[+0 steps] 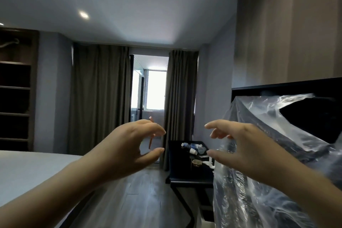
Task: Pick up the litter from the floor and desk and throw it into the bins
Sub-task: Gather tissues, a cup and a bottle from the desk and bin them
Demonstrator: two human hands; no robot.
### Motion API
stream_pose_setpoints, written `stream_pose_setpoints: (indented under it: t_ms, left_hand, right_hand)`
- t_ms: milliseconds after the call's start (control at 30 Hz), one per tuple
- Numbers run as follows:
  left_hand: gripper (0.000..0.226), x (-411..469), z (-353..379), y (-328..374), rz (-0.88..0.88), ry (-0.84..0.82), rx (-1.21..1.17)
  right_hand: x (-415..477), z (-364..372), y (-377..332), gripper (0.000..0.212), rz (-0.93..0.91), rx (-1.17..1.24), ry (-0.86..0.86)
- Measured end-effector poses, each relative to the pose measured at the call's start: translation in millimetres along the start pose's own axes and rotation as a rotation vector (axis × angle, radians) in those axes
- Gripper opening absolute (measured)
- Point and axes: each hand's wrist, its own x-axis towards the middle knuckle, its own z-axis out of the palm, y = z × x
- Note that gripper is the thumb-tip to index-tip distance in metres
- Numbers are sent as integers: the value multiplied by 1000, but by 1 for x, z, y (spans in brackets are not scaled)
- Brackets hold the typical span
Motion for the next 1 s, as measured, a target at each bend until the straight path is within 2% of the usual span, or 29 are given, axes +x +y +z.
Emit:
stream_pose_setpoints:
  t_ms: [333,700,1000]
  left_hand:
    - [50,50,80,-132,-26,-41,-75]
    - [51,153,171,-255,-9,-116,-11]
    - [54,218,257,-355,-25,-139,-78]
  right_hand:
    - [99,101,39,45,56,-36,-82]
    - [217,208,137,40,122,-9,-54]
    - [298,297,202,37,181,-36,-156]
